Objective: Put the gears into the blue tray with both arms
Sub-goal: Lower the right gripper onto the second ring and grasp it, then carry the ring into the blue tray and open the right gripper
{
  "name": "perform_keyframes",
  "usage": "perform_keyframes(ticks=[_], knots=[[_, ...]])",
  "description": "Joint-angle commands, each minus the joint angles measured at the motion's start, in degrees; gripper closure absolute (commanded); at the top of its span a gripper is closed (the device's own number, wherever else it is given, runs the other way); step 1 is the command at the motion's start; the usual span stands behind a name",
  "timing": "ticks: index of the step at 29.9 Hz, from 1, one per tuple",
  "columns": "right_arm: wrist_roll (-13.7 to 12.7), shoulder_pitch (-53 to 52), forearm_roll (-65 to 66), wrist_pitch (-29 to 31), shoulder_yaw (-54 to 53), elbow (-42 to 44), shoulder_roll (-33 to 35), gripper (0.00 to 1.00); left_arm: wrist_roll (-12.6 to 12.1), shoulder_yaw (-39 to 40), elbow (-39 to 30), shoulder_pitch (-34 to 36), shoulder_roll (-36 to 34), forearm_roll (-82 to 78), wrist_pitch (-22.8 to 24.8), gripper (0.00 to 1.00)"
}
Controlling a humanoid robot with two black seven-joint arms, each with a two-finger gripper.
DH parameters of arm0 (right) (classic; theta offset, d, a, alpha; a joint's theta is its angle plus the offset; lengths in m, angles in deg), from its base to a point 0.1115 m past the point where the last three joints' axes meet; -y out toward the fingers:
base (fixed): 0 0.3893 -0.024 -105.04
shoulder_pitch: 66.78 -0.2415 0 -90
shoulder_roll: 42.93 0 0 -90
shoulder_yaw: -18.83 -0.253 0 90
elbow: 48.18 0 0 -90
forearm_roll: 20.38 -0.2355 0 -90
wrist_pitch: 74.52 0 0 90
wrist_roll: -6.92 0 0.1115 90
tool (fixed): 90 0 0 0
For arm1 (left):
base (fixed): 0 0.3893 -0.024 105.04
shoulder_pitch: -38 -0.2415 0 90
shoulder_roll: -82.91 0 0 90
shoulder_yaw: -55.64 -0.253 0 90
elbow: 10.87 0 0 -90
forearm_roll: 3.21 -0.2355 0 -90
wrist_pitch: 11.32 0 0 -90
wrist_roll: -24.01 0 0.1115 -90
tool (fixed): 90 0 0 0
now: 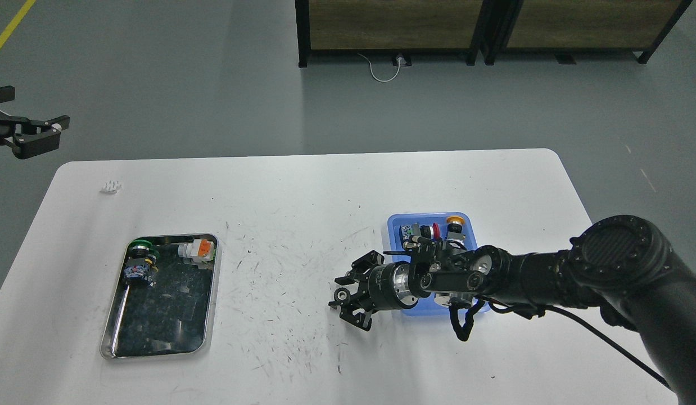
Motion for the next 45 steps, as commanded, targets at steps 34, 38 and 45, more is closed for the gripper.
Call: perform_keyframes(ticks=[34,38,45], knots=[[0.67,-2.38,2.23,1.61,-8.70,-9.84,23.56,0.77,0.00,0.00,0.18,-0.18,0.31,-0.09,-0.19,0.03],[0.67,-1.06,2.75,2.41,-8.70,-10.28,26.72,0.77,0.09,0.00,0.18,-0.18,0.13,-0.09,-0.19,0.04],[0.58,2.89,4.87,2.15,-8.88,-9.67,26.65,0.76,0.53,0.00,0.18,-0.18,-0.05,-0.09,-0.10,0.03]])
